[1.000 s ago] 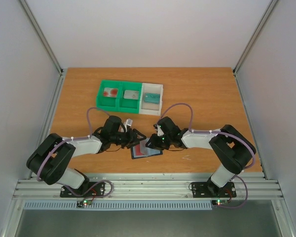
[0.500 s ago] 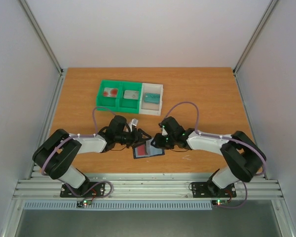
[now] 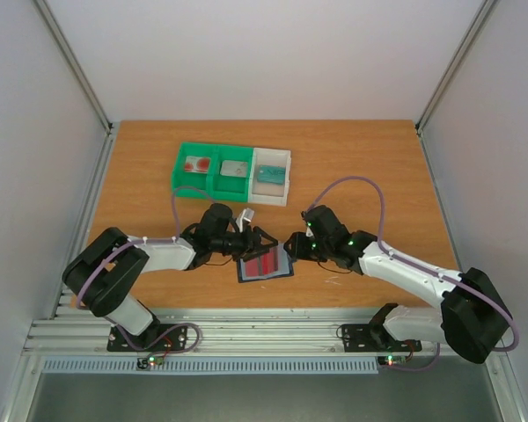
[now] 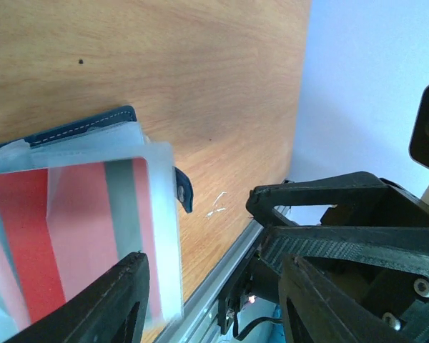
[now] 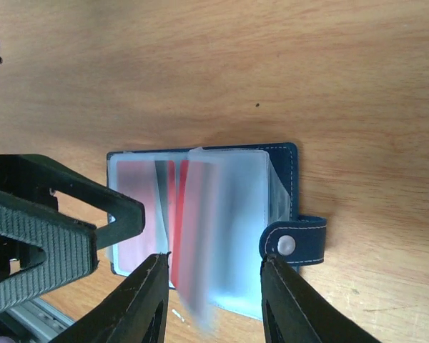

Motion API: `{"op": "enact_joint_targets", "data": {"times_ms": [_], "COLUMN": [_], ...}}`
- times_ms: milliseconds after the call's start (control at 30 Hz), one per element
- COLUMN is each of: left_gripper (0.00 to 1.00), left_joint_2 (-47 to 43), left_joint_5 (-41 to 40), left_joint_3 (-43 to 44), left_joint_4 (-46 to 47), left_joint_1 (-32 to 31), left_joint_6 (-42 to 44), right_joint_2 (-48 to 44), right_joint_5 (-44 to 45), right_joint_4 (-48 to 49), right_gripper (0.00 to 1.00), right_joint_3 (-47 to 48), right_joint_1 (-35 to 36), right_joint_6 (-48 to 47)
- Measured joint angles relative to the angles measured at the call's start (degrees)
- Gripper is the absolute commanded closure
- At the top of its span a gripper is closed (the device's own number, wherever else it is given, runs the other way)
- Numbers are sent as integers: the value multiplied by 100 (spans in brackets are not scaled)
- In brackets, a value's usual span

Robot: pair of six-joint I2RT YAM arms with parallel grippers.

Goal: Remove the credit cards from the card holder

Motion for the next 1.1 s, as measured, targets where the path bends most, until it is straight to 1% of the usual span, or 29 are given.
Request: {"op": "enact_joint_targets", "data": {"times_ms": [167,333,533,633,833,1100], "left_gripper": [50,59,66,66,66,67], "left_joint_2": [2,0,0,0,0,81], "left_joint_5": [-57,-367,-802,-933,-1054,-1051], "left_joint_3": [20,13,-15,-39,-70,-87], "left_joint_4": [-11,-142,-603,-763,-901,-894], "left_joint_1": [-11,-11,-11,-11,-11,-11], "left_joint_6": [26,109,372,470,531,546], "right_joint_2": [-205,-192,210,562,1224,1596], "right_joint_5": [24,-133,-417,-505,-649,-686], "right_joint_4": [-105,-46,201,293,415,498], "right_gripper": [64,73,79,82,84,91], "right_joint_3": [0,0,0,2,9,46], "right_joint_1": [0,0,0,0,0,0], "right_joint_6": [-28,-46,-96,-140,-173,-201]}}
